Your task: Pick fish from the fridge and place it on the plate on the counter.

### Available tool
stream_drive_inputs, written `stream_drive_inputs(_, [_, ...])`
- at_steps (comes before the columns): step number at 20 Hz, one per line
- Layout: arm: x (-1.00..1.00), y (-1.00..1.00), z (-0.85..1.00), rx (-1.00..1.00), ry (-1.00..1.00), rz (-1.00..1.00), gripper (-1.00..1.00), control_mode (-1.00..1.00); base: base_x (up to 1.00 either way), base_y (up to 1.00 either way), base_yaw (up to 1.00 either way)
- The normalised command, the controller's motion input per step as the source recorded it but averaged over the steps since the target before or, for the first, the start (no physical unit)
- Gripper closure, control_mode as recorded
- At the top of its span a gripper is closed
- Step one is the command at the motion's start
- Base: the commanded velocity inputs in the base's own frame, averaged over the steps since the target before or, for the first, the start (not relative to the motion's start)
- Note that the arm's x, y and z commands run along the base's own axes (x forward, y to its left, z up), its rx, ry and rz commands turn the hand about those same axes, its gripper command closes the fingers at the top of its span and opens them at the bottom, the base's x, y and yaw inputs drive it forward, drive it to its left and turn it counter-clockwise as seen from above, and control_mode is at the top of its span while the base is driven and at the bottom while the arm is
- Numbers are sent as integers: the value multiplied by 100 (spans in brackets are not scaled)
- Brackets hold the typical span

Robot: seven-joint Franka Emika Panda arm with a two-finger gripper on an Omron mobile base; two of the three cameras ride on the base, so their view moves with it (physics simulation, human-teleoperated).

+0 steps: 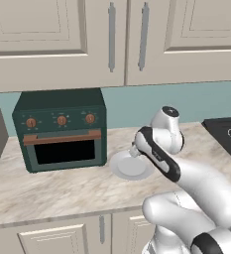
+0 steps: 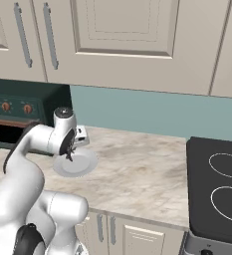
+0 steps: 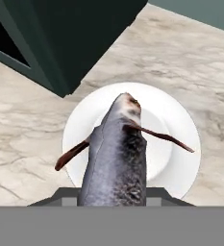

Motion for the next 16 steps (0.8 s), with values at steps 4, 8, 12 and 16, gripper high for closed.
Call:
stream_drive_inputs(4, [48, 20, -58, -5, 4, 2, 100, -100, 0, 0, 0])
stream_drive_inputs(8, [39, 5, -53, -2, 2, 4, 100, -100, 0, 0, 0])
stream_drive_inputs(12, [23, 0, -41, 0, 2, 6, 100, -100, 0, 0, 0])
stream_drive_inputs(16, [16, 0, -28, 0, 1, 7, 100, -100, 0, 0, 0])
